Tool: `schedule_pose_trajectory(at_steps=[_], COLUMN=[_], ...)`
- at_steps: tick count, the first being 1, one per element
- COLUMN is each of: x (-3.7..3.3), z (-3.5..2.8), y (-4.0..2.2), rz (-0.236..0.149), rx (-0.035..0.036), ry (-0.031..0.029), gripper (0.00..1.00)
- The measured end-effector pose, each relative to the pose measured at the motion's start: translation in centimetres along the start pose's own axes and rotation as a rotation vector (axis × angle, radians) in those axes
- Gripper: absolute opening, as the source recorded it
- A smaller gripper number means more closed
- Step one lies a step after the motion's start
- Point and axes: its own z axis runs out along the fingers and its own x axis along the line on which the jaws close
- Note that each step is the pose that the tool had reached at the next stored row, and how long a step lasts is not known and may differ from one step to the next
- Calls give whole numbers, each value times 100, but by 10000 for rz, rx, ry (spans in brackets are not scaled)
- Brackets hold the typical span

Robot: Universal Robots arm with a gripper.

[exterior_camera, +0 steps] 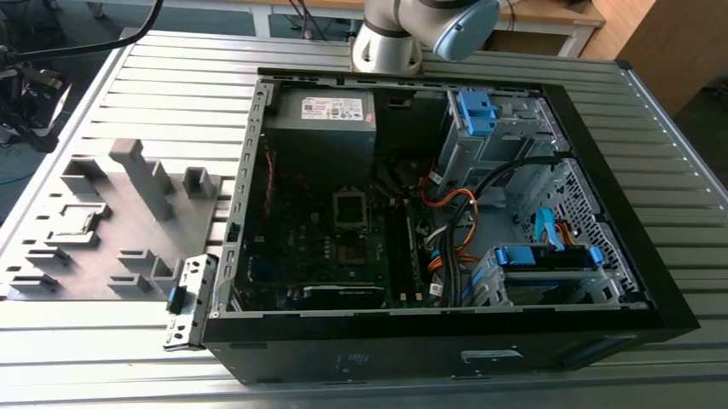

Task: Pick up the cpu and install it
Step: 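Pick up the cpu and move it towards the insertion slot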

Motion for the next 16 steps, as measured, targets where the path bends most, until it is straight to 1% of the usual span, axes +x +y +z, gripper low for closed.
schedule_pose_trajectory(at_steps=[2,5,8,10,16], x=[1,13,33,44,73], z=[0,17,42,70,172], y=[0,-2,-4,-6,-13], rz=[0,1,0,0,2], rx=[1,1,29,56,100], ry=[0,-1,0,7,55], gripper=[11,11,11,11,11])
